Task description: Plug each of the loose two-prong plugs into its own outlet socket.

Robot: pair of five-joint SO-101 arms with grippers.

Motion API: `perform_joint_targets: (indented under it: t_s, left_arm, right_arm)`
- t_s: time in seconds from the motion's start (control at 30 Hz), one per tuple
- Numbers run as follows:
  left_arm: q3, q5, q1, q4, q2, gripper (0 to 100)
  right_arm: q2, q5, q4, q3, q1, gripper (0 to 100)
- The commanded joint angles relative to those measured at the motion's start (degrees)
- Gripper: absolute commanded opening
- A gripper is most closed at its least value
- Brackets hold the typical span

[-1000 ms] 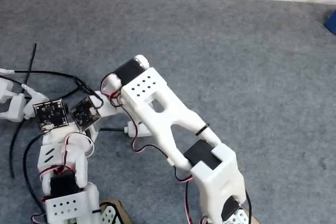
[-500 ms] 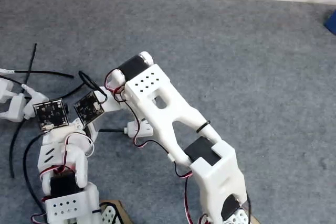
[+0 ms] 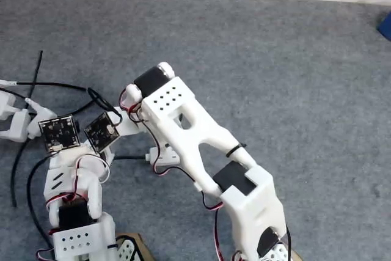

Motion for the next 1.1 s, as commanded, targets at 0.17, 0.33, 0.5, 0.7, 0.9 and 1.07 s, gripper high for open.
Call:
perform_joint_targets:
  t_s: [0.17,0.33,0.5,0.7,0.9,1.07]
  left_arm:
    - [0.84,0.26,1.80,0.18,-0.04,38]
    - [0.84,0.26,1.80,0.18,-0.04,38]
    - [0.84,0.26,1.80,0.18,-0.04,38]
    - [0.84,0.26,1.80,0.18,-0.04,38]
    - [0.84,0.26,1.80,0.18,-0.04,38]
    - [0.84,0.53,-0.84,-0.18,-0.40,38]
  right_arm:
    - [-5.67,-2.37,1.19,-1.45,-1.45,0.8]
    - [-5.58,-2.55,1.19,-0.92,-2.42,0.8]
    - [-5.58,-2.55,1.36,-0.92,-2.33,0.8]
    - [-4.44,-2.55,1.36,-0.84,-1.98,0.8]
    - [-1.45,-2.46,1.01,-0.92,-1.01,0.8]
    - [-1.45,-2.55,1.01,-1.10,-1.01,0.8]
